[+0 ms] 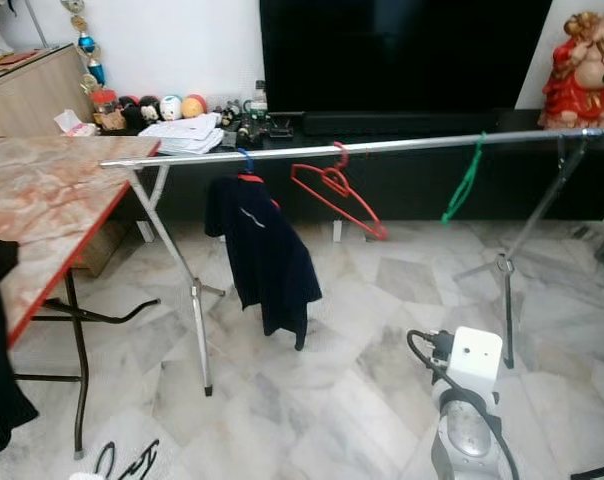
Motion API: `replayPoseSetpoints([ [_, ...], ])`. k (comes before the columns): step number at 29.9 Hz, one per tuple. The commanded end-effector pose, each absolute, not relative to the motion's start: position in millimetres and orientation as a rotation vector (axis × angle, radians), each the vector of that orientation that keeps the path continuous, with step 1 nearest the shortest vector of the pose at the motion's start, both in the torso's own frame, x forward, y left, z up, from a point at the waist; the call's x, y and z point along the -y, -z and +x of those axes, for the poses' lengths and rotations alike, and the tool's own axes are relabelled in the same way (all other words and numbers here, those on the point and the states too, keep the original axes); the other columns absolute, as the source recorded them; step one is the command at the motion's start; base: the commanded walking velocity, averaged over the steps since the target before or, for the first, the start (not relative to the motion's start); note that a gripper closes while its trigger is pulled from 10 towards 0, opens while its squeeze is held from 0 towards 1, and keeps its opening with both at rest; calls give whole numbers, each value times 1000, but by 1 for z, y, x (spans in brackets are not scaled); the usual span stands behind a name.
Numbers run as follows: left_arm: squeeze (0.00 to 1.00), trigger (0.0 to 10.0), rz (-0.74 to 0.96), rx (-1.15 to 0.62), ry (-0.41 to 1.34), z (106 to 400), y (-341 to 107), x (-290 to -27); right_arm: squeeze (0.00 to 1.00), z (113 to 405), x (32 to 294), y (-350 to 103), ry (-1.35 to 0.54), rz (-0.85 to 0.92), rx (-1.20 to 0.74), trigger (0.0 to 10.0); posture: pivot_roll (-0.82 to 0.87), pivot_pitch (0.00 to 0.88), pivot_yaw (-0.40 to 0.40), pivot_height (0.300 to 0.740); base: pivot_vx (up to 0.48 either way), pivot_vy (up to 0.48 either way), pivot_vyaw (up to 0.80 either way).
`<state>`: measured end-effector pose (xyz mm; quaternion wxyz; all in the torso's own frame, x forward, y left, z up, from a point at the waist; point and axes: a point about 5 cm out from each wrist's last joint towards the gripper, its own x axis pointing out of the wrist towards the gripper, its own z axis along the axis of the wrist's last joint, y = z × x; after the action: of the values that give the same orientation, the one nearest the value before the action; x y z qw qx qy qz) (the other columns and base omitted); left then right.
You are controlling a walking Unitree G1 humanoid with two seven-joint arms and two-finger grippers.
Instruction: Hang hanger
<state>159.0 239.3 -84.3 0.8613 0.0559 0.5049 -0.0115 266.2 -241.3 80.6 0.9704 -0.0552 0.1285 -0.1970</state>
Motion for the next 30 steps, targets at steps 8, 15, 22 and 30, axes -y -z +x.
replayPoseSetpoints([
  [8, 0, 10000, 436, -767, 433, 234, 43, -211, 0, 298, 226, -108, 9, -331, -163, 10000, -56, 0, 82, 740, 0, 0, 0],
  [15, 0, 10000, 590, -583, 719, 290, -9, -192, 0, 314, 230, -127, -285, -511, -162, 10000, -67, 0, 95, 740, 0, 0, 0],
  [22, 0, 10000, 623, -568, 1119, 299, -40, -167, 0, 295, 210, -130, -908, -573, -236, 10000, -64, 0, 102, 740, 0, 0, 0],
  [30, 0, 10000, 602, -544, 1282, 303, -62, -152, 0, 281, 205, -132, -1148, -509, -304, 10000, -70, 0, 106, 740, 0, 0, 0],
])
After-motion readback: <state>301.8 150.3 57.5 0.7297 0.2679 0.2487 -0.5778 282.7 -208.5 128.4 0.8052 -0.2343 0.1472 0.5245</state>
